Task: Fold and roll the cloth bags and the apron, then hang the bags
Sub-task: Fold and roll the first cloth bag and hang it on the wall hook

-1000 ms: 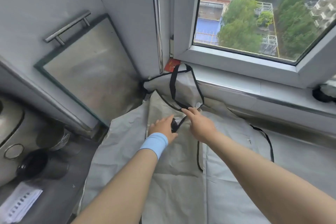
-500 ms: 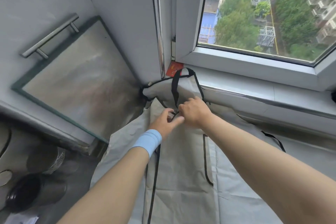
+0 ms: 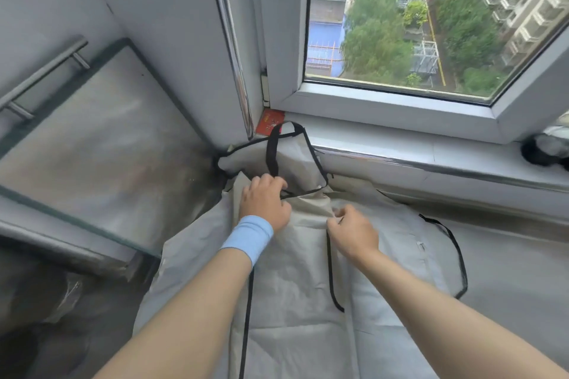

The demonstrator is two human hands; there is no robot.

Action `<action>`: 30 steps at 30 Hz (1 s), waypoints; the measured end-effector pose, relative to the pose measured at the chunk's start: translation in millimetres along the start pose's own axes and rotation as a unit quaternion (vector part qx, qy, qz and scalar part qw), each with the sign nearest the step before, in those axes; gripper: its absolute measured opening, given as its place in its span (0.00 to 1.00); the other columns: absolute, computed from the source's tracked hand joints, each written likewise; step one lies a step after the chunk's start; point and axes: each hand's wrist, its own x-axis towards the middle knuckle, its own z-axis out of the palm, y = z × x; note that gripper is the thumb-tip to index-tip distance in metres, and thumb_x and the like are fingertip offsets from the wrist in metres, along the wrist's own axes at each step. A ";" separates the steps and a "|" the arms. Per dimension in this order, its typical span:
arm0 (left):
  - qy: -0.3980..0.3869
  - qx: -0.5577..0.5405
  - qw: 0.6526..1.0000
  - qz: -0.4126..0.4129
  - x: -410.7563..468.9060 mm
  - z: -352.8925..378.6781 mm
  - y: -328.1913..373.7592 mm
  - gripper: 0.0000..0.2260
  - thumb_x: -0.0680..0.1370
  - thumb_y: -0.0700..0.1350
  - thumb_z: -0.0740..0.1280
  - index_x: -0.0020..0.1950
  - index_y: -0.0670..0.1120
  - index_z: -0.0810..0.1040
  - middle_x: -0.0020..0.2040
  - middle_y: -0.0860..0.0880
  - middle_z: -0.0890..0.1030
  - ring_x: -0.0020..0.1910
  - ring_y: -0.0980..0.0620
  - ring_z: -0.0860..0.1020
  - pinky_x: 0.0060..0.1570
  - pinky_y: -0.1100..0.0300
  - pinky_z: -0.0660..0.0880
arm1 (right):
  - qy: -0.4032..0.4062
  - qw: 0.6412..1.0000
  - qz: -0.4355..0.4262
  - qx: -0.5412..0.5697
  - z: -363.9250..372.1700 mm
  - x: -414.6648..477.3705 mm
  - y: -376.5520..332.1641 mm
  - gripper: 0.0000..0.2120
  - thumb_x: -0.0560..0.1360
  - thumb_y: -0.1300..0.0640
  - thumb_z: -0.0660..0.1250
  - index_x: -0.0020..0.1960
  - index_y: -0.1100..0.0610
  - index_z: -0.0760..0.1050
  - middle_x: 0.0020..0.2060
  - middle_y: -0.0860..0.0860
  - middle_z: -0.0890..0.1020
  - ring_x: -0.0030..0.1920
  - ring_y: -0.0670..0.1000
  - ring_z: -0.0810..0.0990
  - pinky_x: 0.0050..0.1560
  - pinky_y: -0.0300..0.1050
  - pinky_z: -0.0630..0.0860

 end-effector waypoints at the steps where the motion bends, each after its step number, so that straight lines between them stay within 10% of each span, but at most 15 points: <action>1: -0.003 -0.017 1.000 0.009 0.2 0.5 13.8 0.16 0.71 0.44 0.63 0.59 0.51 0.74 0.56 0.50 0.75 0.57 0.47 0.71 0.58 0.54 0.66 | -0.040 0.998 0.034 0.015 0.4 -2.1 7.2 0.12 0.73 0.48 0.61 0.55 0.49 0.74 0.48 0.48 0.80 0.53 0.55 0.79 0.45 0.45 0.70; 6: -0.051 -0.018 0.998 0.038 3.0 4.3 60.6 0.14 0.78 0.46 0.61 0.63 0.49 0.71 0.60 0.47 0.72 0.57 0.45 0.76 0.52 0.51 0.72 | -0.137 0.977 -0.013 0.164 4.0 -16.1 16.3 0.04 0.69 0.58 0.66 0.42 0.55 0.78 0.29 0.45 0.75 0.34 0.49 0.73 0.38 0.43 0.69; 12: -0.103 0.037 0.993 -0.036 31.4 -13.2 85.3 0.18 0.78 0.58 0.61 0.61 0.48 0.75 0.59 0.47 0.77 0.56 0.45 0.79 0.48 0.54 0.73 | -0.131 0.970 -0.127 0.162 -15.3 -30.6 17.1 0.18 0.69 0.58 0.67 0.48 0.34 0.72 0.38 0.51 0.80 0.35 0.45 0.73 0.41 0.43 0.73; 17: -0.123 0.020 0.990 -0.067 47.0 -28.6 93.3 0.11 0.79 0.53 0.61 0.54 0.53 0.80 0.51 0.48 0.82 0.45 0.47 0.77 0.42 0.58 0.71 | -0.135 0.967 -0.151 0.154 -27.1 -31.3 16.4 0.18 0.67 0.57 0.67 0.51 0.37 0.74 0.40 0.50 0.81 0.34 0.44 0.73 0.41 0.40 0.74; 25: 0.017 -0.413 0.894 -0.176 59.5 -45.7 87.2 0.07 0.79 0.41 0.61 0.43 0.46 0.77 0.42 0.43 0.82 0.33 0.45 0.82 0.42 0.50 0.82 | -0.083 0.986 -0.048 0.134 -40.0 -12.5 20.3 0.06 0.71 0.58 0.67 0.46 0.51 0.82 0.41 0.48 0.85 0.47 0.53 0.82 0.50 0.48 0.77; 30: 0.036 -0.319 0.944 -0.081 31.2 -27.3 78.8 0.14 0.77 0.38 0.66 0.62 0.45 0.74 0.60 0.45 0.73 0.54 0.46 0.77 0.60 0.59 0.70 | 0.010 0.993 -0.019 0.120 -52.7 4.5 6.5 0.13 0.75 0.59 0.65 0.58 0.51 0.79 0.53 0.51 0.83 0.55 0.55 0.80 0.52 0.46 0.75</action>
